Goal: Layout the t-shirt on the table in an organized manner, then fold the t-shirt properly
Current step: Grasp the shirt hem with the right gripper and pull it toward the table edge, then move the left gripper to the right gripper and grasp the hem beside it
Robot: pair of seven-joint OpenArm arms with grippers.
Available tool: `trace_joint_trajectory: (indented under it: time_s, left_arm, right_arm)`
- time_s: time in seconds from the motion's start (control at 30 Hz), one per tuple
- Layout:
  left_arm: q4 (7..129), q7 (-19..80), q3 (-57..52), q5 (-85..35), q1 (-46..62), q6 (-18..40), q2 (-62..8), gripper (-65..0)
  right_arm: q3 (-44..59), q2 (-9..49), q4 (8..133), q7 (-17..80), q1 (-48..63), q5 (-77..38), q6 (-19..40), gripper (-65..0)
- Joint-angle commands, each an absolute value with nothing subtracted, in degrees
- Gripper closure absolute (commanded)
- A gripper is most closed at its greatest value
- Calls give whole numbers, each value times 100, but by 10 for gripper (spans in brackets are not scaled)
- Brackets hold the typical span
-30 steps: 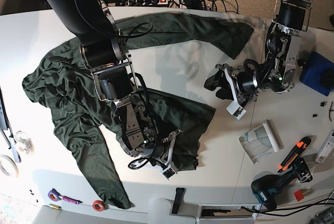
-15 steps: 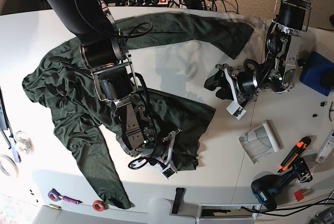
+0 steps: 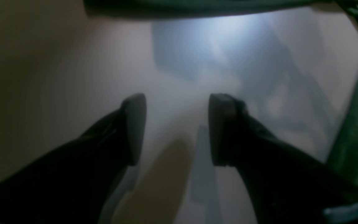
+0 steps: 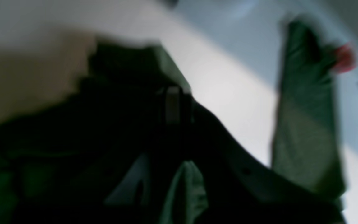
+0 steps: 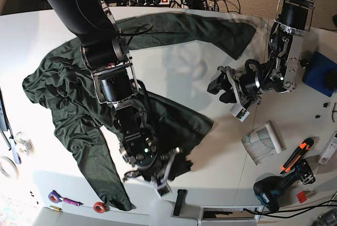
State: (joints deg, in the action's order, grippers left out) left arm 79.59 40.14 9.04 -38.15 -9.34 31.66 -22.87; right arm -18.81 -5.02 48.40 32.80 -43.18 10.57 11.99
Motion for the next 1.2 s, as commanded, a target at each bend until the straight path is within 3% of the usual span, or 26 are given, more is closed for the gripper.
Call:
trace_joint_trajectory:
  time_s: [0.0, 0.47, 0.63, 0.77, 0.9, 1.0, 1.17]
  left_arm:
    - [8036, 3889, 882, -3918, -1048, 3190, -2333, -306]
    - [8036, 3865, 882, -3916, -1046, 3192, -2335, -306]
    - [8036, 2842, 882, -3913, -1048, 3194, -2333, -307]
    - [8036, 2117, 882, -3632, -1061, 3192, -2285, -307]
    - [8034, 2169, 886, -3124, -1229, 3155, -2008, -306]
    - [8029, 2222, 886, -3122, -1452, 2788, -1785, -306]
    - [7752, 2311, 888, -3100, -1959, 2676, -1457, -306]
  right_arm:
    - [-1872, -543, 5111, 3210, -4571, 1039, 1186, 0]
    - [-1870, -539, 6987, 4053, -4571, 604, 1173, 0]
    - [-1870, -539, 7609, 4281, -4571, 637, 980, 0]
    - [-1870, -508, 7758, 4309, -4571, 1262, 692, 0]
    - [-1865, -395, 7756, 4309, -4569, 1487, 416, 0]
    - [-1865, -381, 7758, 4300, -4569, 1551, 305, 0]
    - [-1865, -381, 7758, 4305, -4569, 2056, -401, 0]
